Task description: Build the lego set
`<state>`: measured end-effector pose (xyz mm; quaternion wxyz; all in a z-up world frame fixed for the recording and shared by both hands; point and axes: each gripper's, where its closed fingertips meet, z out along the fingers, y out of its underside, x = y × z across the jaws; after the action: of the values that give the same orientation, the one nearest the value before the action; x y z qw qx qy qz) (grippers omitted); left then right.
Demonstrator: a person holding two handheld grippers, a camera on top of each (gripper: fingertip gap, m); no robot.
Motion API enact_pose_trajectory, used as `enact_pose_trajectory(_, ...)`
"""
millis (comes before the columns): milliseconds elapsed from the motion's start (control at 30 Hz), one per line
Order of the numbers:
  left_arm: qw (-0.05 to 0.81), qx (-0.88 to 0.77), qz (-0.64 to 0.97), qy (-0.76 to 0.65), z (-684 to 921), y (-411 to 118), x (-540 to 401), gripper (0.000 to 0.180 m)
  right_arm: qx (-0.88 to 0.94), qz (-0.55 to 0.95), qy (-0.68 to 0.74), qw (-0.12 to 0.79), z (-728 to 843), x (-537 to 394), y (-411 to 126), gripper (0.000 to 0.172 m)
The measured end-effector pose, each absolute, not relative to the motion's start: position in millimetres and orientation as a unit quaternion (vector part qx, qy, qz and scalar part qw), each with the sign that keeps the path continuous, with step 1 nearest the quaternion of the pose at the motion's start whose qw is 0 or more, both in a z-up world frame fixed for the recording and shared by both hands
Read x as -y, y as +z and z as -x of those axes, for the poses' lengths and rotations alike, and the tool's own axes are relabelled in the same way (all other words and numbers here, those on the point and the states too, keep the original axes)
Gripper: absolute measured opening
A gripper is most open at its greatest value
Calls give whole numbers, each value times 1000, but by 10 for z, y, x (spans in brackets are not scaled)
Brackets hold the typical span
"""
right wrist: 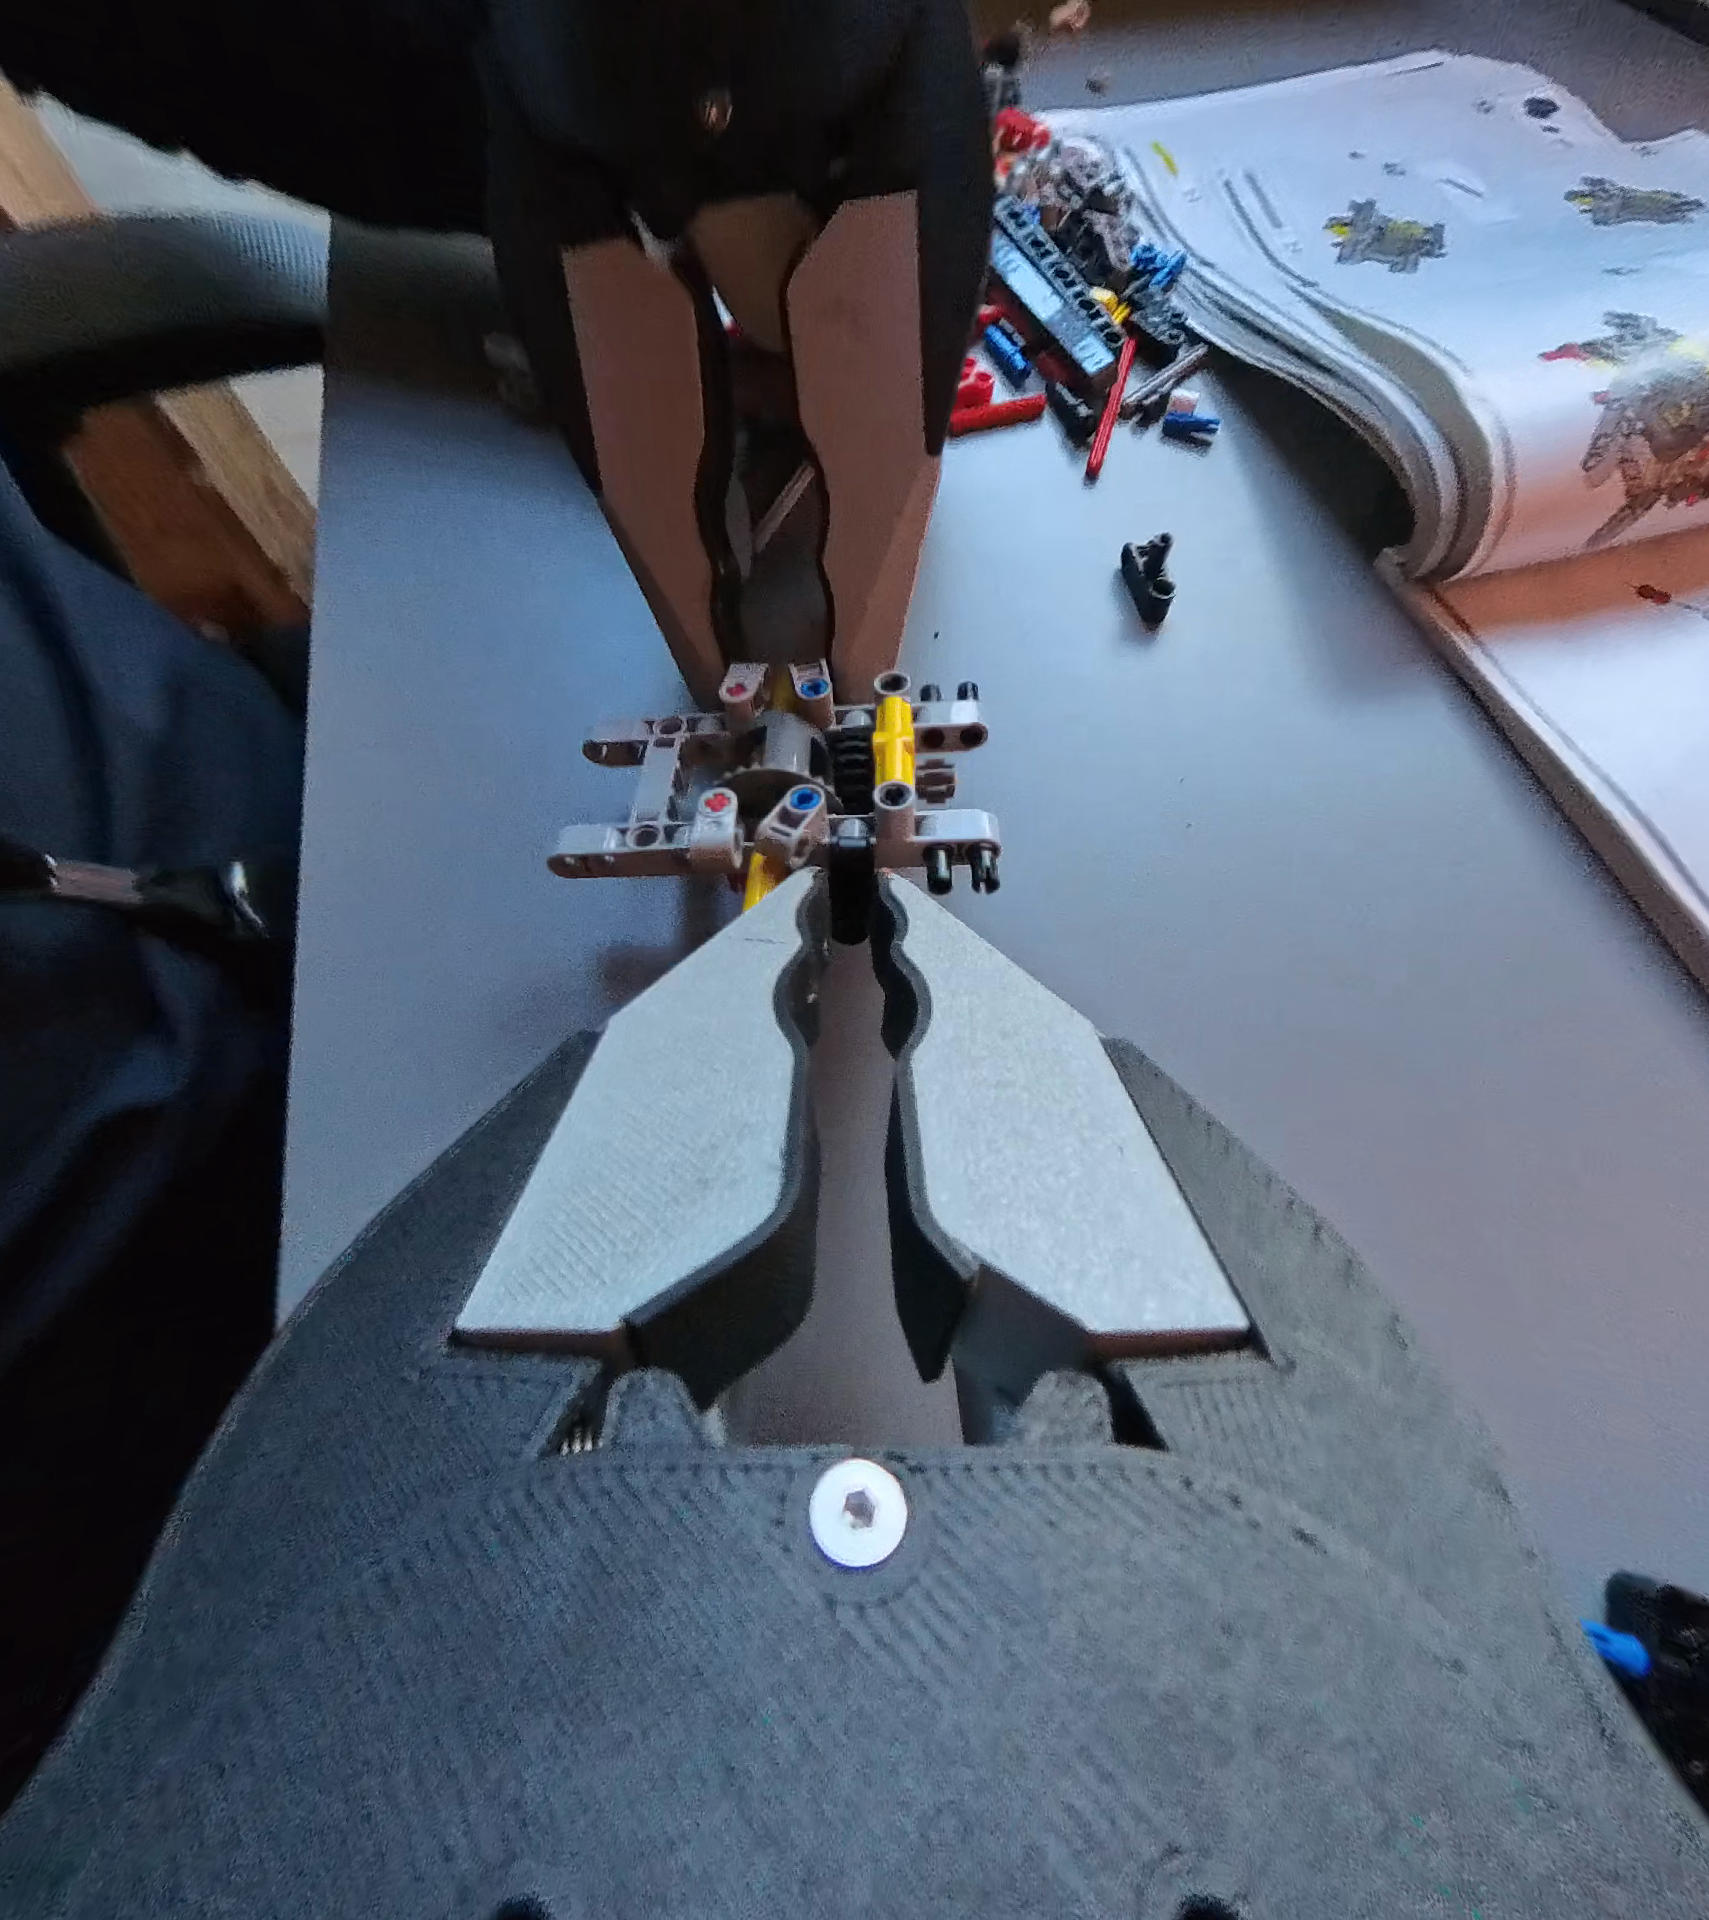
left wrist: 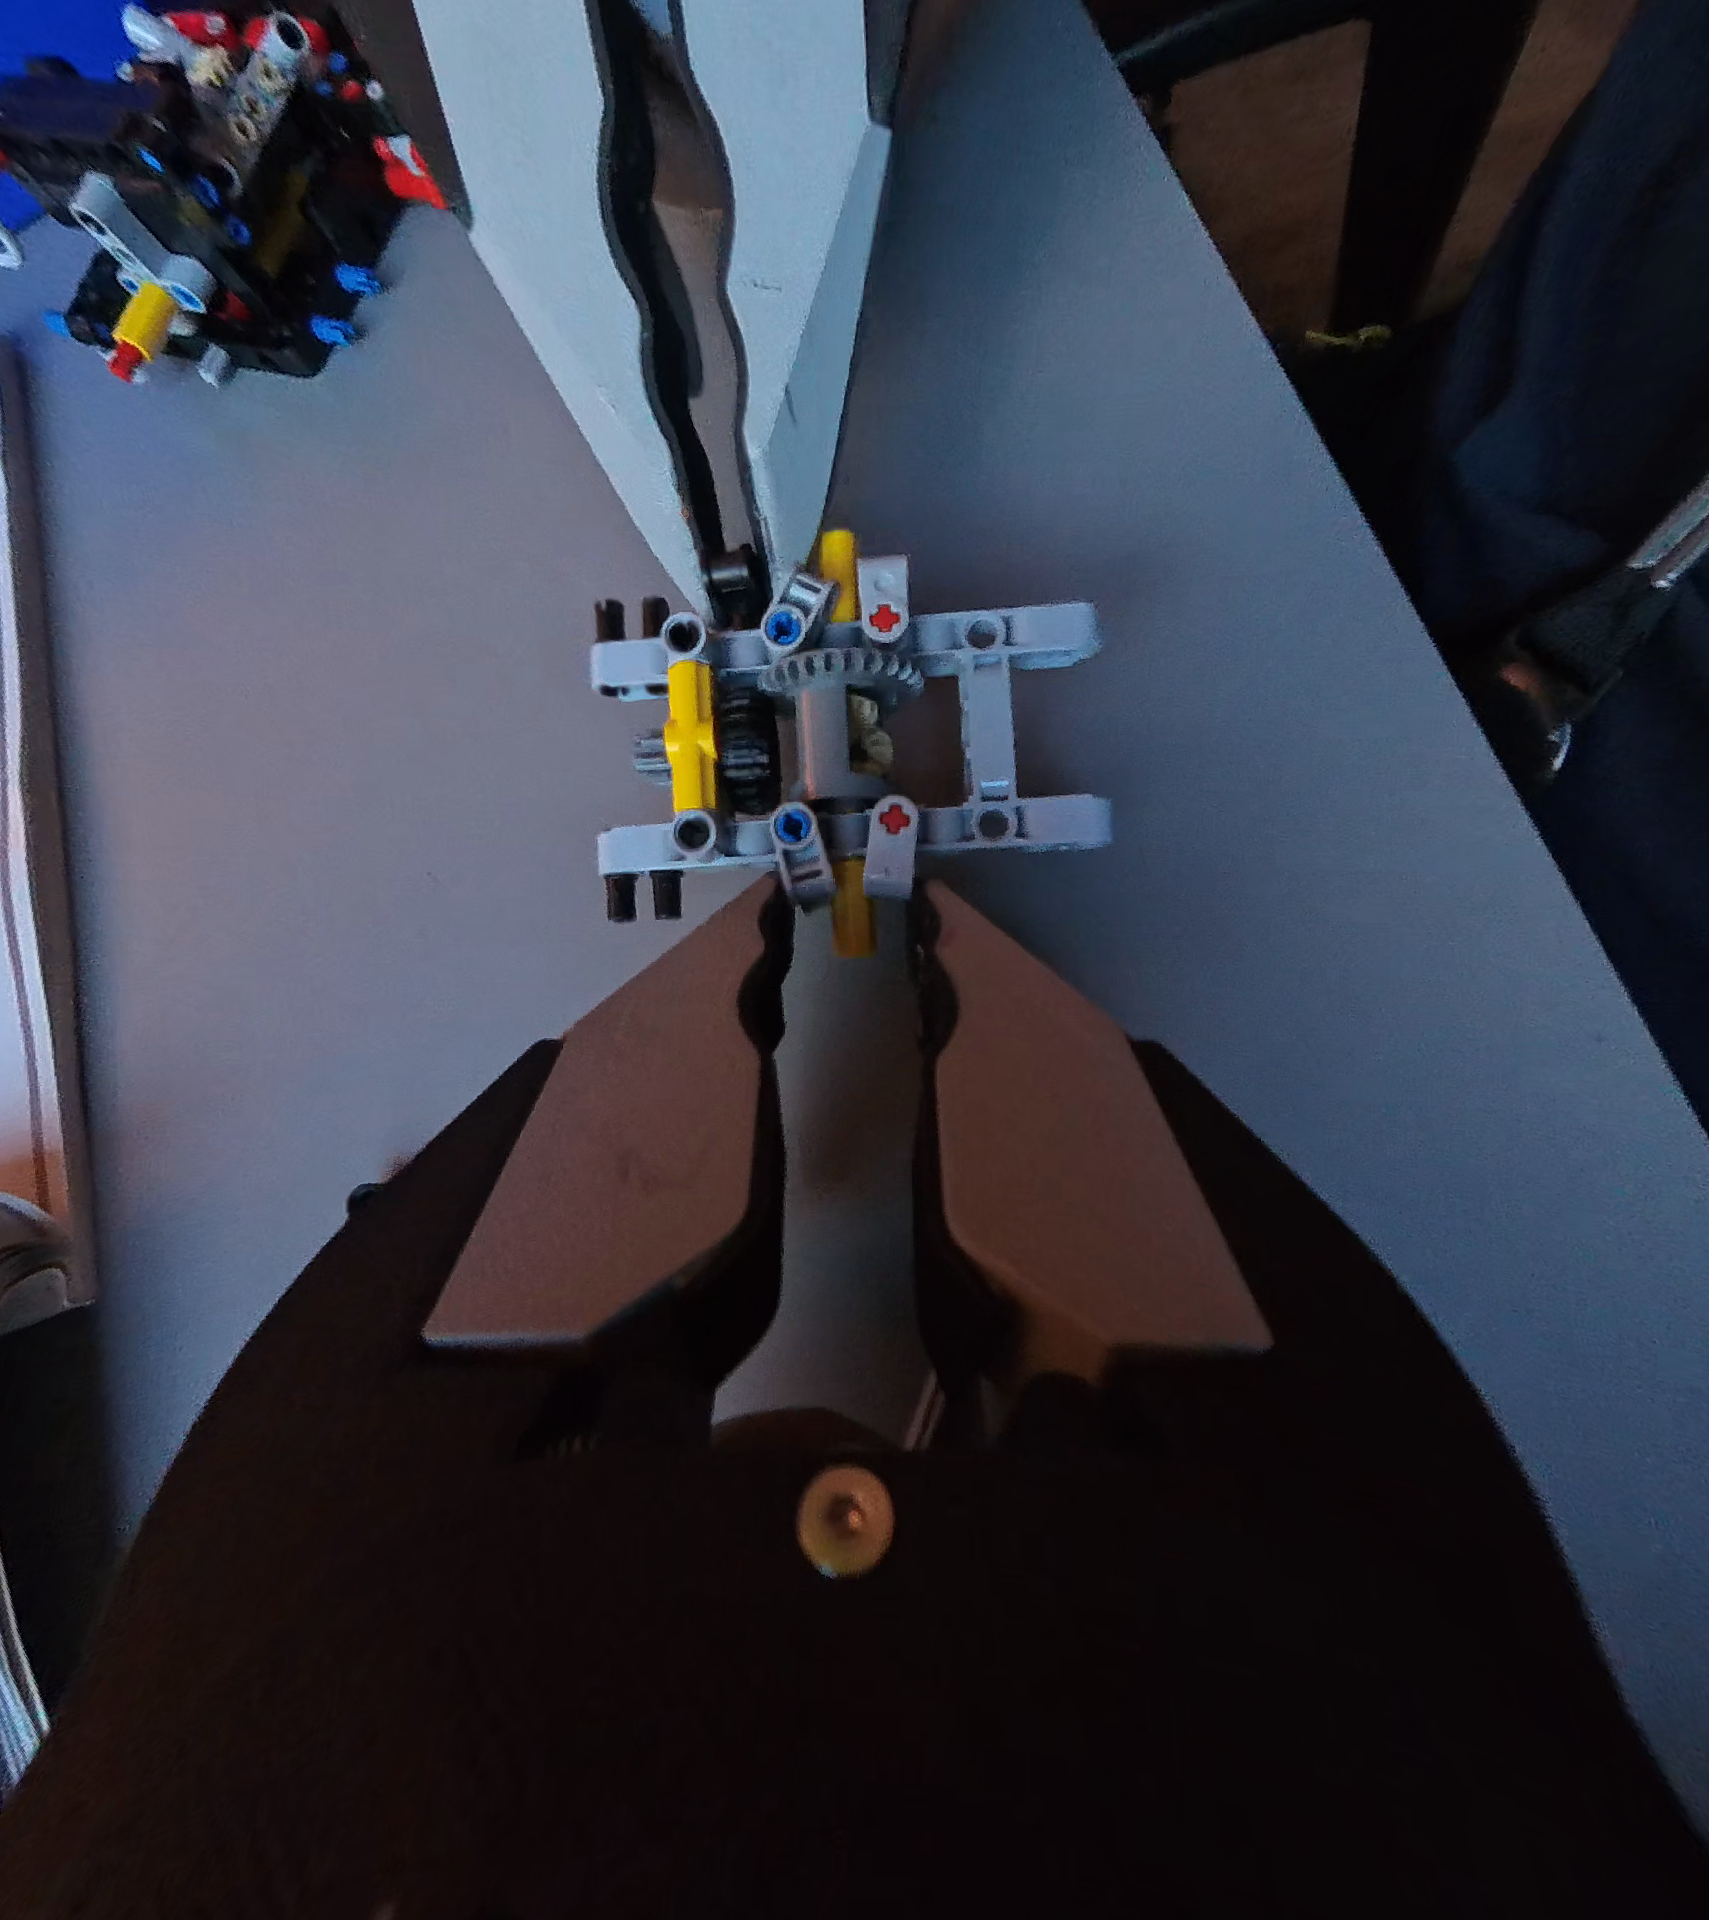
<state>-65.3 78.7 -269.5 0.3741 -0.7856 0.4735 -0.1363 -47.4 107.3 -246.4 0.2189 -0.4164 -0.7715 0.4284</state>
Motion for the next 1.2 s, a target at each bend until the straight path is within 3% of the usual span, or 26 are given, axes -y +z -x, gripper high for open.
enact_pose_trajectory(667, 341, -439, 807, -200, 650, -2708, -715, 13, 809, 367, 443, 122, 519, -1009, -2542, 5)
enact_pose_trajectory(800, 337, -431, 810, -212, 650, -2702, -701, 12, 804, 382, 450, 67, 513, -990, -2584, 5)
enact_pose_trajectory(1200, 346, -418, 818, -191, 675, -2712, -697, 11, 828, 370, 411, 92, 525, -962, -2686, 5)
